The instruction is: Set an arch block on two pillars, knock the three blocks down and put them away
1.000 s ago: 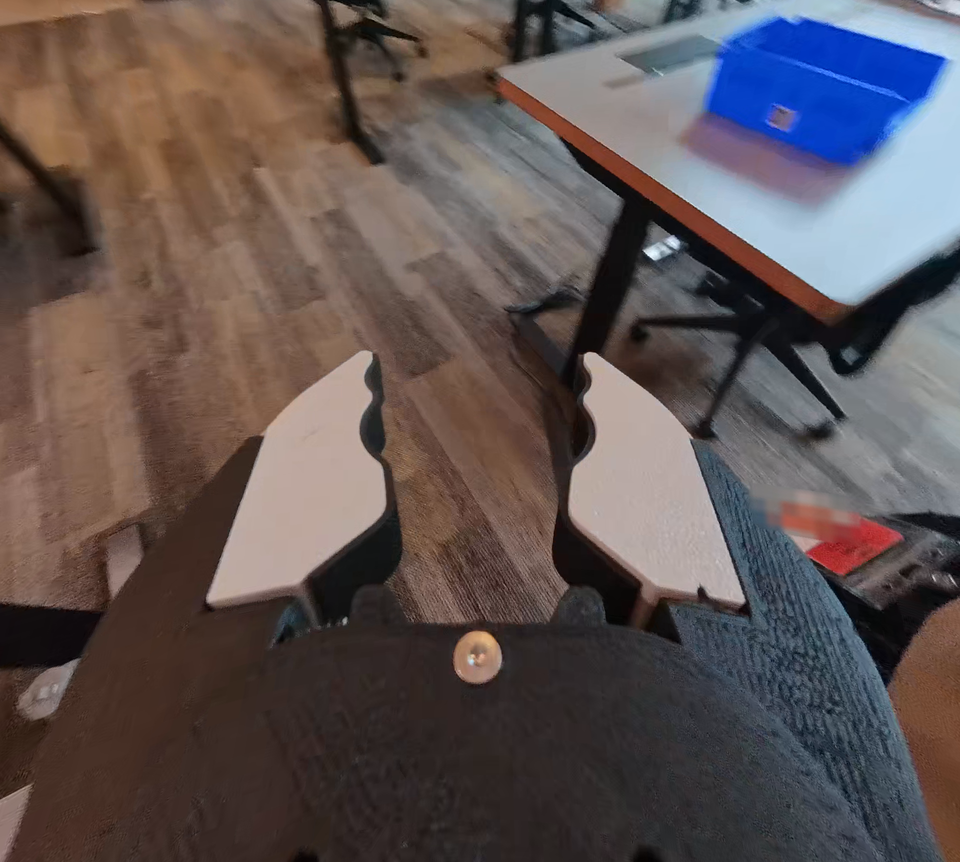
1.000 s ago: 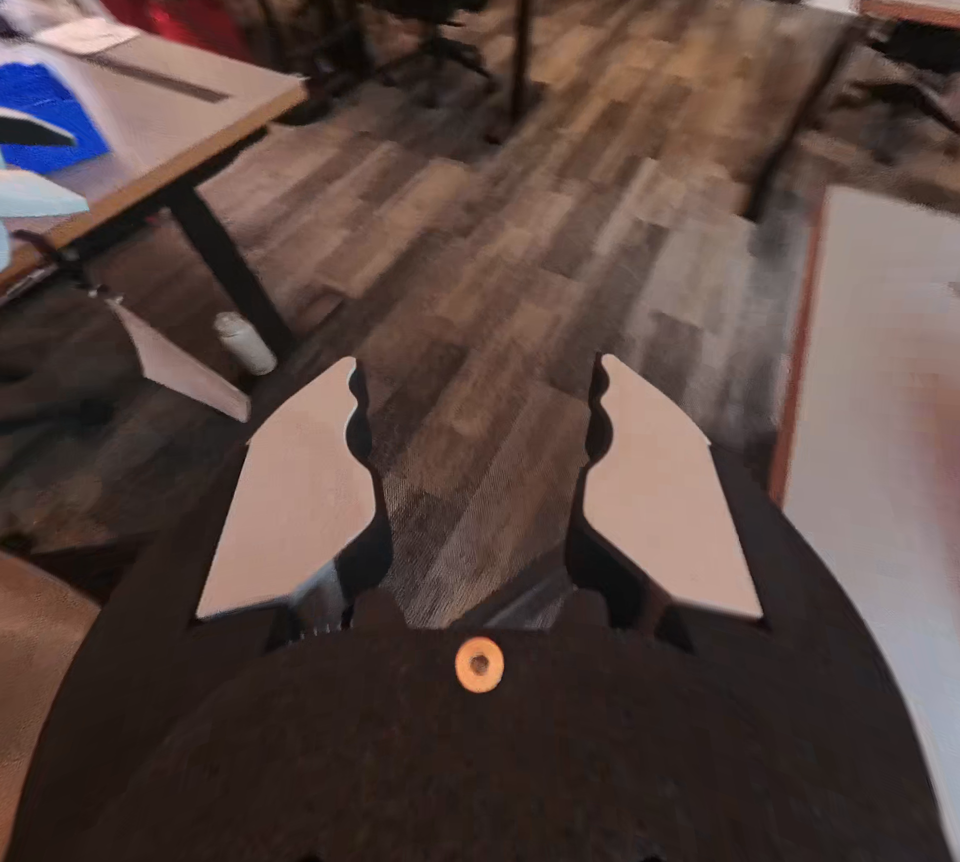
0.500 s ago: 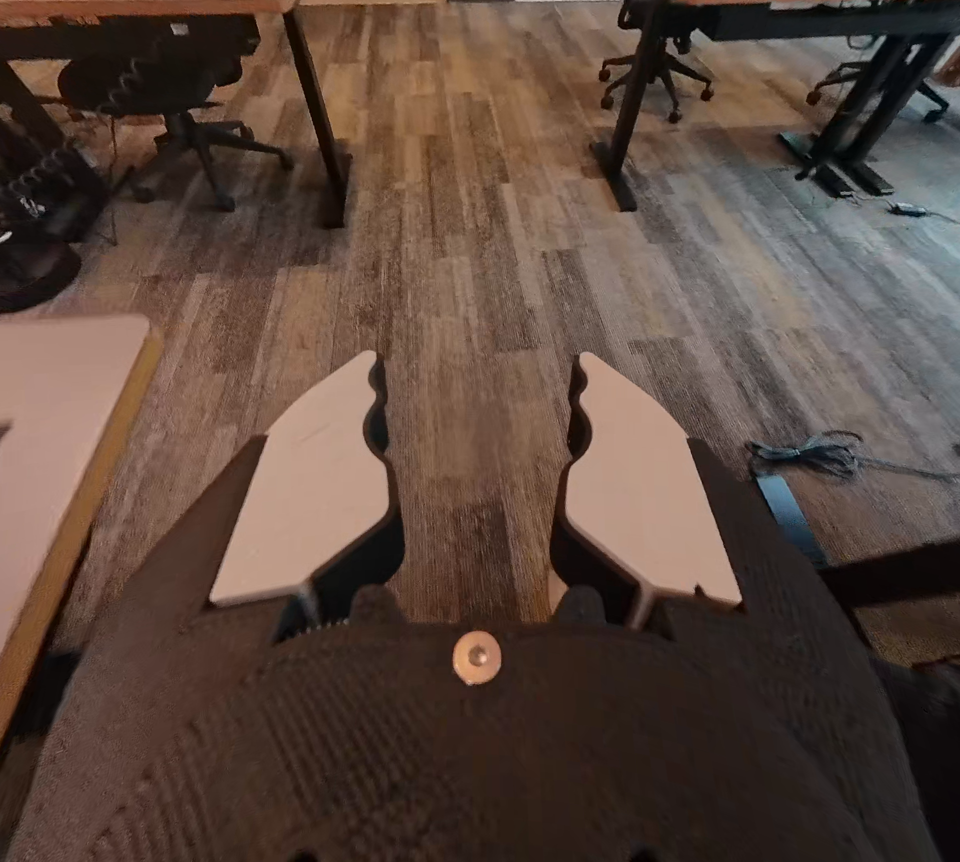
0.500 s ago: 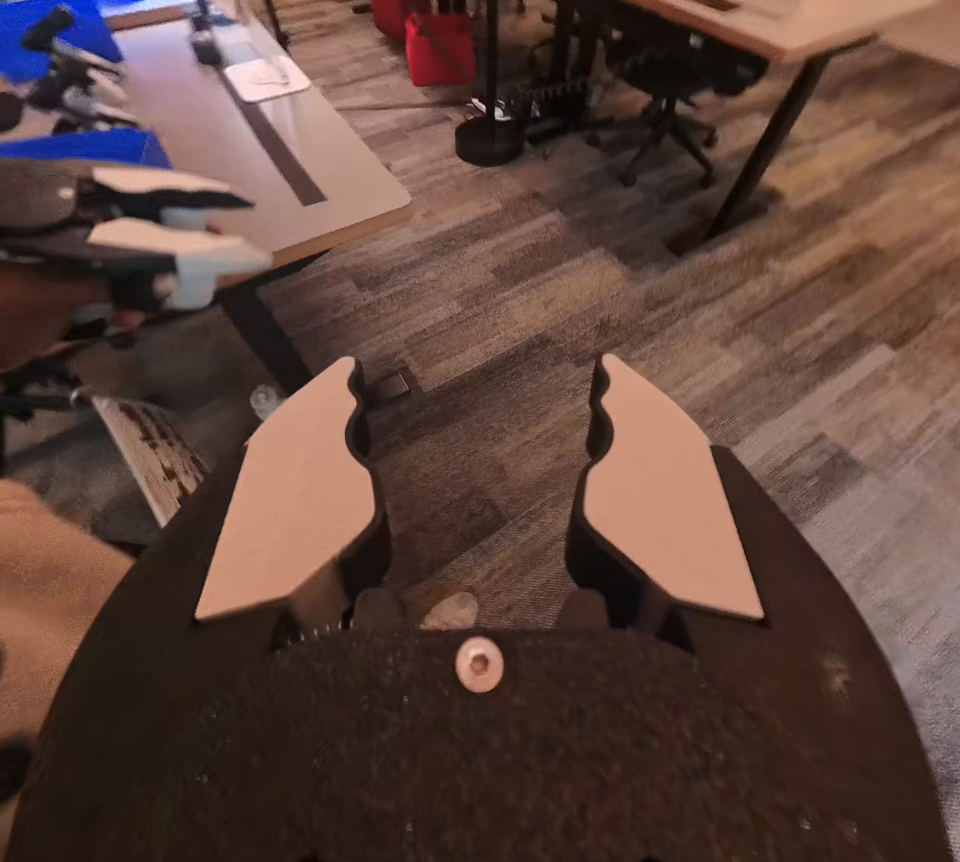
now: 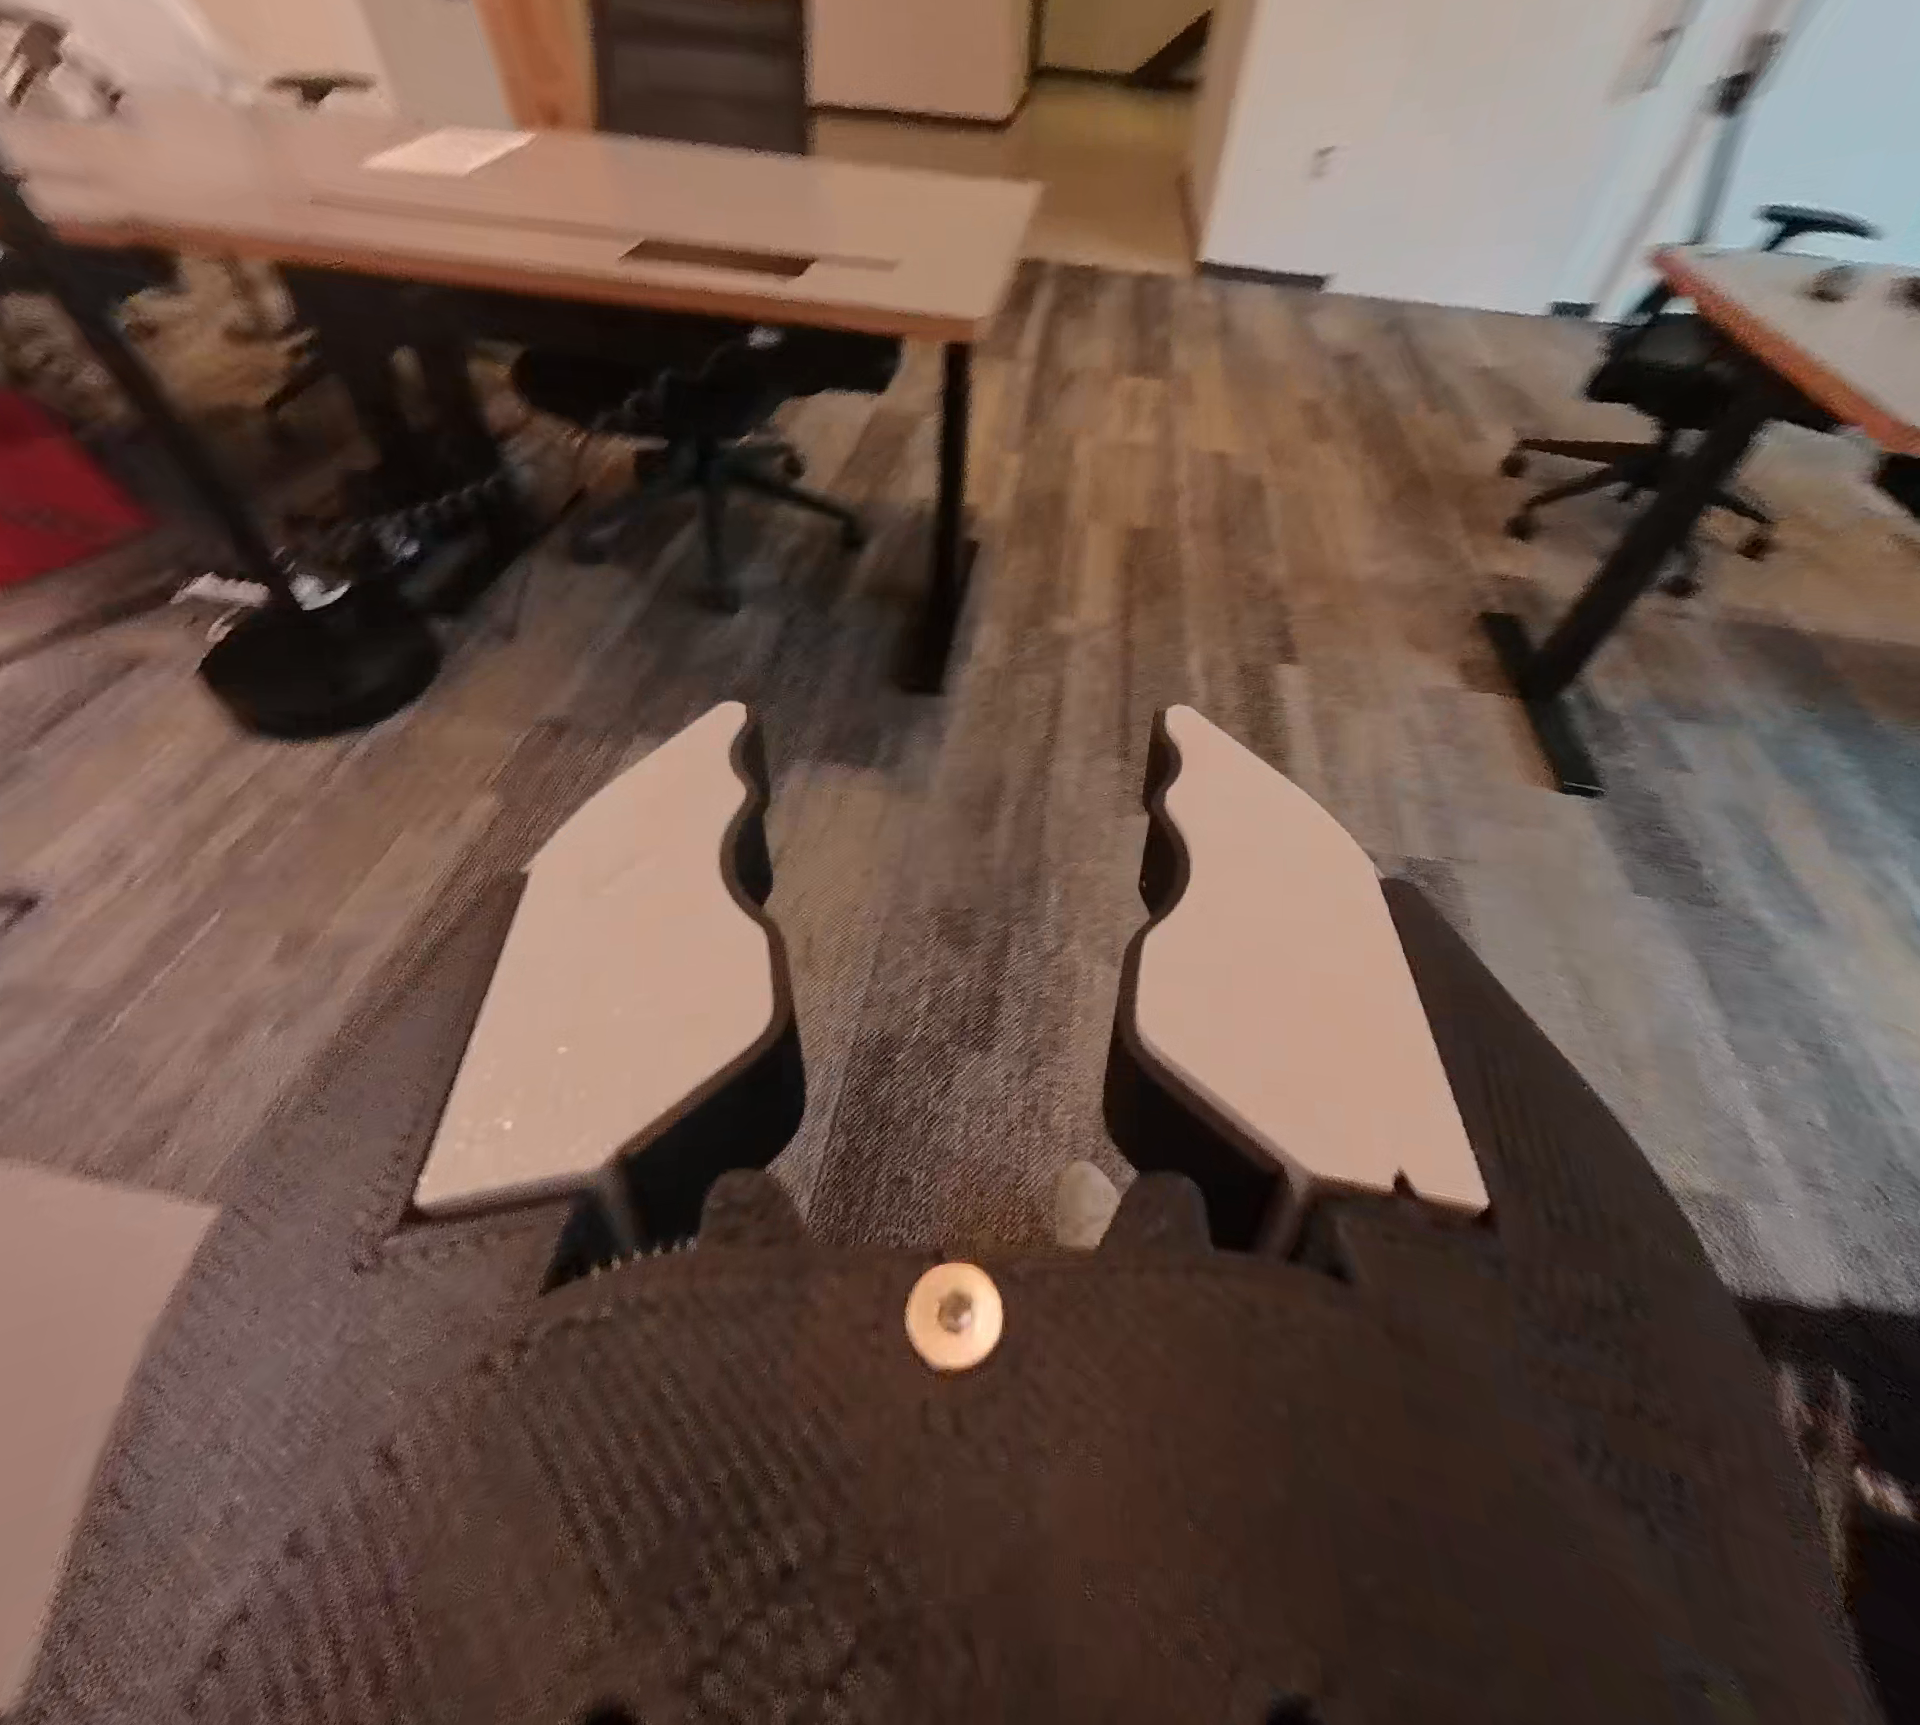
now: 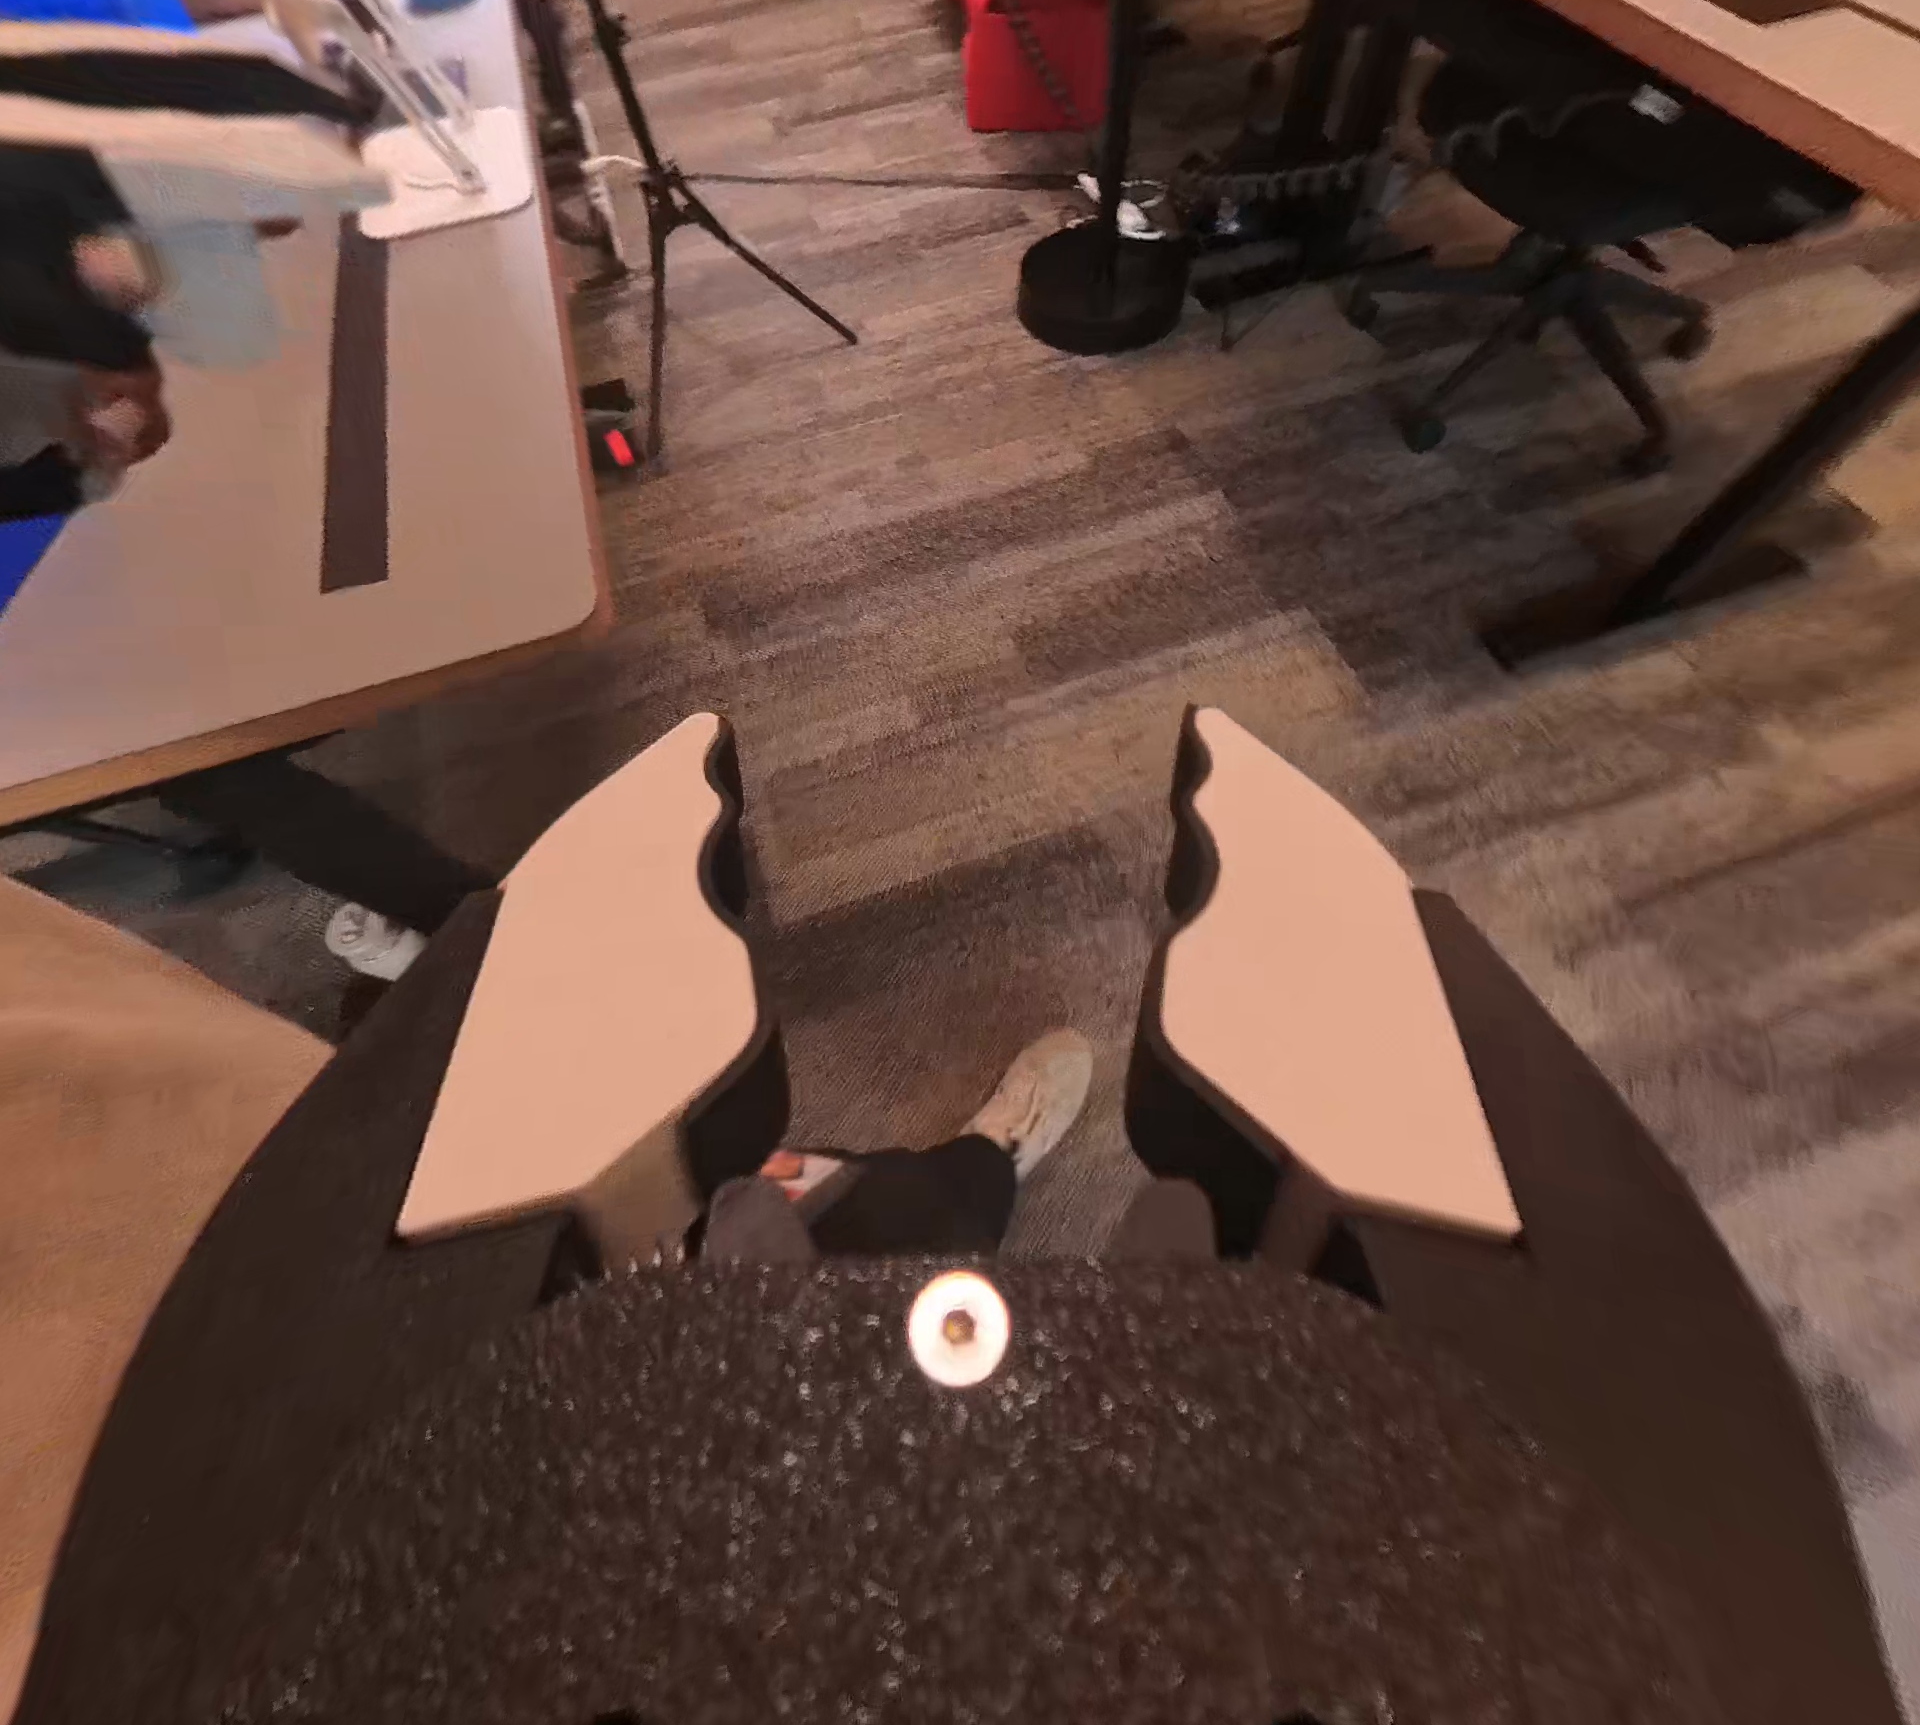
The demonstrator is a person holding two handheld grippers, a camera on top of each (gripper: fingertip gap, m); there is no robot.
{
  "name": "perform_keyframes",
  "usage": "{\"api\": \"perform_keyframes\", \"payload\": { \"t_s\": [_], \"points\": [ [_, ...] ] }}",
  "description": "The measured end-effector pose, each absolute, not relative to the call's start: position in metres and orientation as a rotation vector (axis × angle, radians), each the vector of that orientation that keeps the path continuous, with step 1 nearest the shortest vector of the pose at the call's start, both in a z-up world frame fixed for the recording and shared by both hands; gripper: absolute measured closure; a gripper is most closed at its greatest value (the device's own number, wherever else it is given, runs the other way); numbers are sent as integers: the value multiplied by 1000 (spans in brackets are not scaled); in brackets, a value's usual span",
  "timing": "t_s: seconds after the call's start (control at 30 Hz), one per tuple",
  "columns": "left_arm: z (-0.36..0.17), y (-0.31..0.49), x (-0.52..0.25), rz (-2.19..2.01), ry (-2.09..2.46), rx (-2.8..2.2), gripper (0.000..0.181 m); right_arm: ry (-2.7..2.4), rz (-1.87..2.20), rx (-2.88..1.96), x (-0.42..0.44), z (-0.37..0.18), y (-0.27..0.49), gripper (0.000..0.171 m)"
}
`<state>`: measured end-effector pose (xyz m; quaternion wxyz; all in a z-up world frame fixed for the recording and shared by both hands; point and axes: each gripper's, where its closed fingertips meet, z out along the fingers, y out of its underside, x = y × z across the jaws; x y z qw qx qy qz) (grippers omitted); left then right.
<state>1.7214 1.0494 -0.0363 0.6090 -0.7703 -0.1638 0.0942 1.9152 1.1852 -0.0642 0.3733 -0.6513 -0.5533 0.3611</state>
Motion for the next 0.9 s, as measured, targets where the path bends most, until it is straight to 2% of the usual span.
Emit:
{"api": "perform_keyframes", "payload": {
  "t_s": [0.1,0.2,0.33,0.47,0.57,0.7,0.9],
  "points": [
    [-59,1042,1643,331,-572,-1808,111,-1561,1001,-1558,1801,-64,1244,91],
    [-44,1028,1562,470,-784,-1736,112,-1759,1114,-1378,1672,-43,1278,90],
    [-16,1020,1470,616,-948,-1625,113,-1947,1236,-1068,1509,17,1292,90],
    [-27,1017,1384,701,-1072,-1543,114,-2024,1279,-857,1374,43,1289,90],
    [-56,1016,1313,763,-1129,-1501,118,-2041,1297,-823,1292,26,1281,89],
    [-83,1024,1193,789,-1158,-1515,116,-2111,1286,-959,1202,-24,1276,88],
    [-60,1031,1011,820,-1100,-1554,114,-2187,1327,-1011,1063,-43,1260,89]
  ]
}}
